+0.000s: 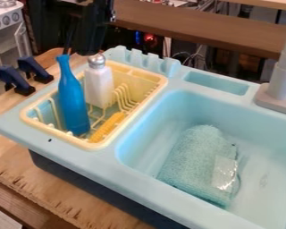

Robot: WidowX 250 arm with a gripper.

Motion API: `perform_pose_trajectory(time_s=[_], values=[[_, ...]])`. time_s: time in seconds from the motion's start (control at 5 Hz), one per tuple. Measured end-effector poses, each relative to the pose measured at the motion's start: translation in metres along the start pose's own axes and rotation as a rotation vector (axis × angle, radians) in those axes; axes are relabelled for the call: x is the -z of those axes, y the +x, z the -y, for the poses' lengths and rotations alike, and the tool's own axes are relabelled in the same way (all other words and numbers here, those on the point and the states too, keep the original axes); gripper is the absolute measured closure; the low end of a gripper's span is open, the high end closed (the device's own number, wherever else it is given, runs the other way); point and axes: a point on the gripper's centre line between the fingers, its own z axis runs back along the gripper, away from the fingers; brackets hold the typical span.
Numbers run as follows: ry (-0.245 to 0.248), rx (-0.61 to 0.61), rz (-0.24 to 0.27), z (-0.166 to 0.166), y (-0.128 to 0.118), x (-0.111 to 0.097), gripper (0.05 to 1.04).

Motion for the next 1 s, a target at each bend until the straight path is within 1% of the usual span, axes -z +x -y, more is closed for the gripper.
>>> perform_pose_trajectory(time_s=[0.2, 0.4, 0.6, 0.8, 1.0], values=[[0.000, 0.007, -0.025, 0.000, 0.003, 0.007, 0.081], [0.062, 0.149, 0.067, -0.009, 0.013, 0.003, 0.081], [0.104, 0.217, 0.183, -0.016, 0.007, -0.015, 0.081], [0.105, 0.254, 0.223, -0.026, 0.002, -0.022, 0.081], [0.053, 0.195, 0.181, -0.051, 0.007, -0.010, 0.081]])
